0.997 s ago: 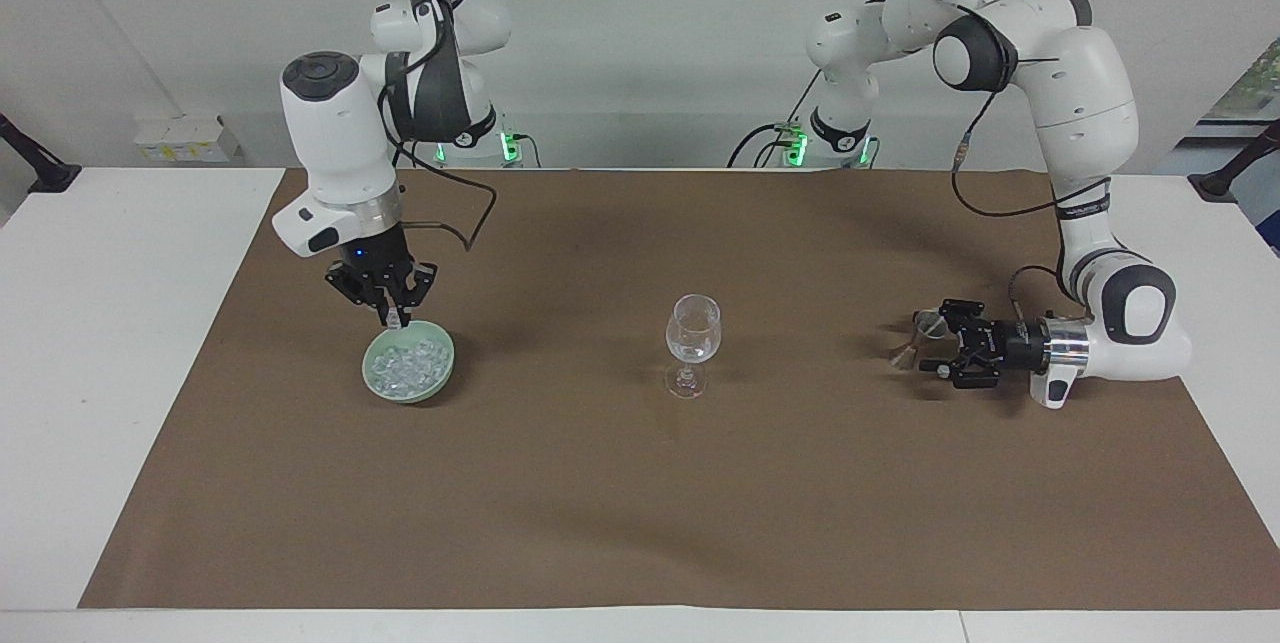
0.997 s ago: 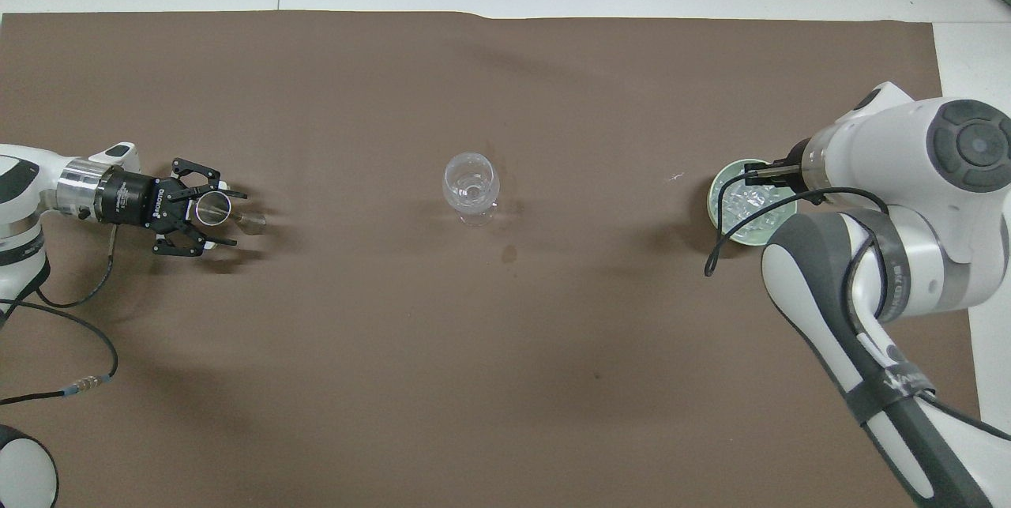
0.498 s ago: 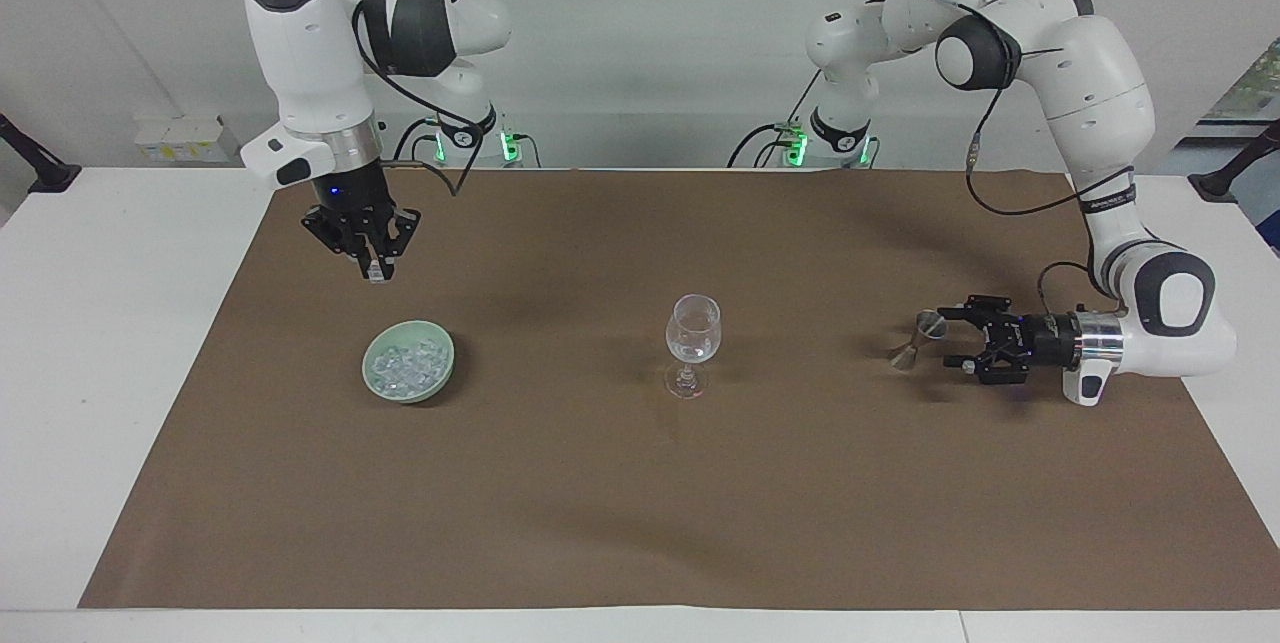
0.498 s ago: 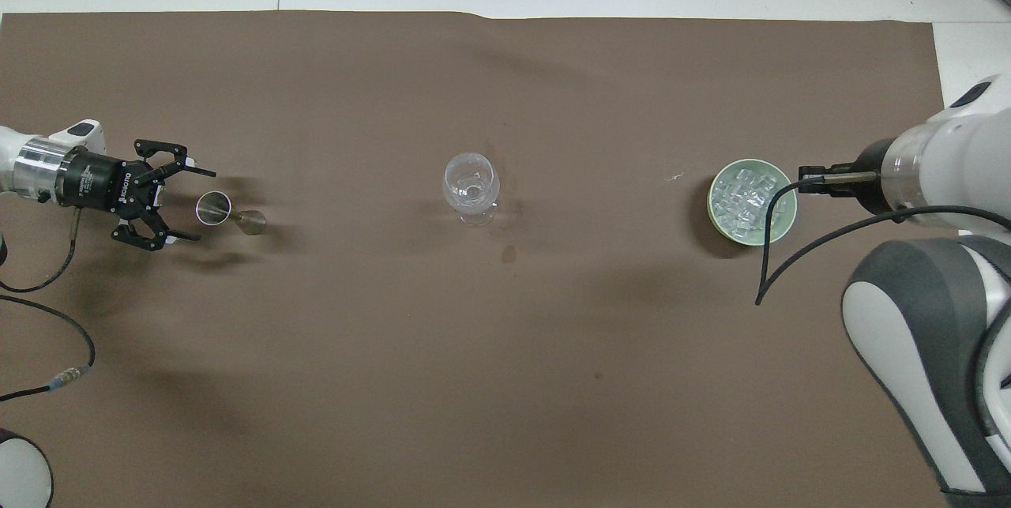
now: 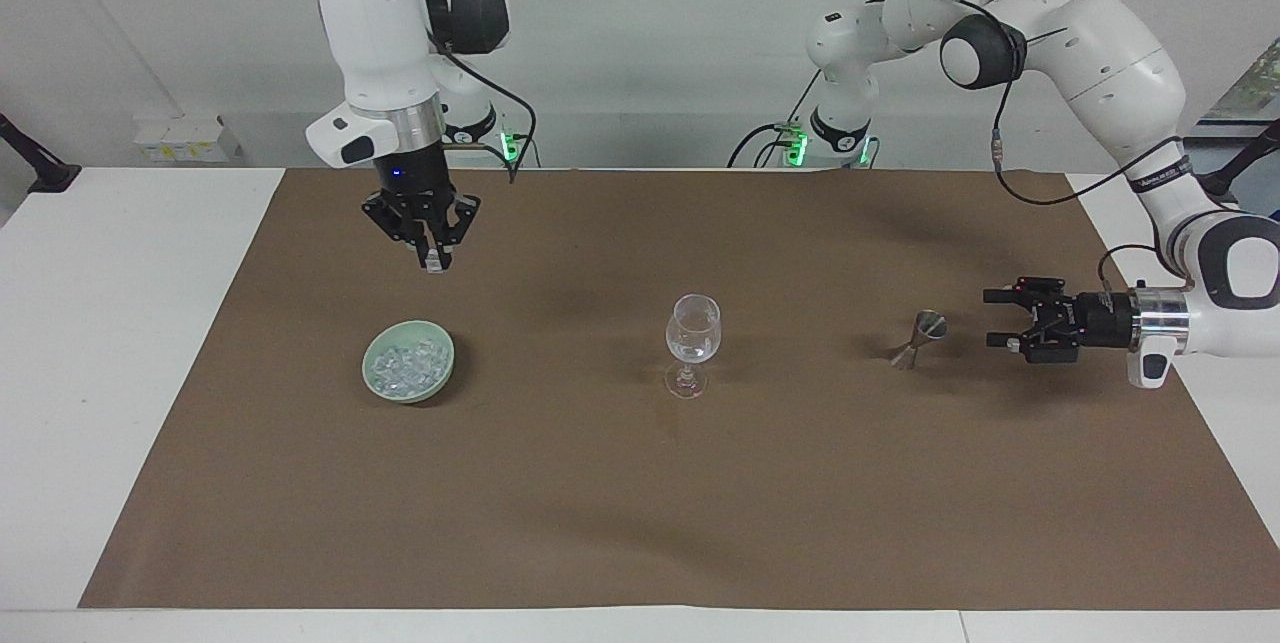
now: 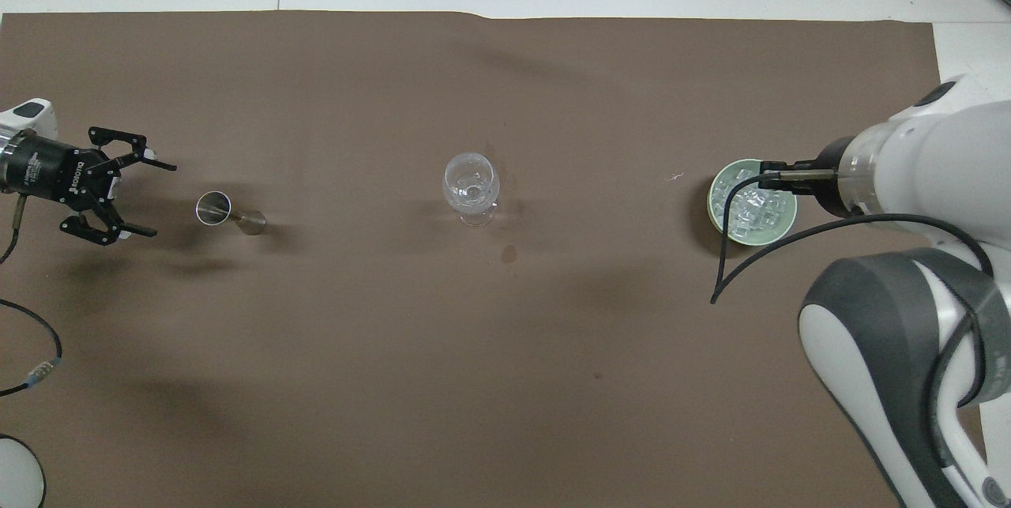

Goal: Pour wine and add ice with both arms
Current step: 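Set the bottle upright with the left gripper while the right gripper lifts, then move the right gripper over the glass while the left gripper withdraws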

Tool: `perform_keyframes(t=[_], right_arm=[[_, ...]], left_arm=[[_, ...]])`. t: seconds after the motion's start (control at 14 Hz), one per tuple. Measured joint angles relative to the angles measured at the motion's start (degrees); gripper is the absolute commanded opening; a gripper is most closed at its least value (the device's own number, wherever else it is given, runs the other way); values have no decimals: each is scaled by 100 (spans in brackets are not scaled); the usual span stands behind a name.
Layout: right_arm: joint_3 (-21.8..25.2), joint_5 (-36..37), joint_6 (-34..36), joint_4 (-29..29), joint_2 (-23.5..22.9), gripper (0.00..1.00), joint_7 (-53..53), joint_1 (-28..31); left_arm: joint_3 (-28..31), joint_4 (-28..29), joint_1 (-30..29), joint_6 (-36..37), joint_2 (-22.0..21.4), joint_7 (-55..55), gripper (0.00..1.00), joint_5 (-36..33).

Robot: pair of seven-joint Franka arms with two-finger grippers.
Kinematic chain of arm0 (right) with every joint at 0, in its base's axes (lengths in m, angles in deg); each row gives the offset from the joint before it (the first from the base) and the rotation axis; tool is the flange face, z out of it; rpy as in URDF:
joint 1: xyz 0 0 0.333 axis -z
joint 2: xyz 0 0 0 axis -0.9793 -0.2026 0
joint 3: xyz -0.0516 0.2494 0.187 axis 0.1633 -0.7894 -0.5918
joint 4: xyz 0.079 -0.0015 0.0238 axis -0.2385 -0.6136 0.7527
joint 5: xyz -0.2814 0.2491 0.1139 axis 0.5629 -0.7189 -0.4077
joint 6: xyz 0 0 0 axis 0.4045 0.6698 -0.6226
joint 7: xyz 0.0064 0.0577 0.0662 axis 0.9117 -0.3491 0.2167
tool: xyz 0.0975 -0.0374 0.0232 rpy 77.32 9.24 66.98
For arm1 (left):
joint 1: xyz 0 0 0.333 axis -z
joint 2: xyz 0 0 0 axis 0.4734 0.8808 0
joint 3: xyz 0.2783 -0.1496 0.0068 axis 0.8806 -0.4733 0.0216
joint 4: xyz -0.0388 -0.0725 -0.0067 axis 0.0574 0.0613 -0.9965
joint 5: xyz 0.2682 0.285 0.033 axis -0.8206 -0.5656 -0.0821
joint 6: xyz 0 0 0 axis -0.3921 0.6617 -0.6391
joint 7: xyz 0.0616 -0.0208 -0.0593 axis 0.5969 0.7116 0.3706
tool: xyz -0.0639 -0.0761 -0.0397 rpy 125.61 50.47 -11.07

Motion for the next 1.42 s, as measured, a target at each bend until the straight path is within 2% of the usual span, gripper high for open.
perform_keyframes(t=[0.36, 0.78, 1.07, 1.21, 1.42], right_arm=[[-674, -45, 194, 638, -224, 0, 609, -22], [-1292, -99, 545, 1731, -866, 0, 1173, -49], [-1388, 66, 529, 2211, -1579, 0, 1844, -556], [-1391, 259, 486, 2508, -1972, 0, 2097, -776], [-1390, 270, 335, 2790, -2222, 0, 2207, -837]], left_arm=[[-12, -627, 172, 9, -340, -513, 100, -545], [-14, -1112, 394, -178, -931, -1013, 100, -1248], [-56, -1240, 541, -422, -1359, -1452, 100, -1784], [-262, -1274, 574, -443, -1648, -1668, 100, -2243], [-658, -1276, 601, -447, -1962, -1890, 100, -2855]])
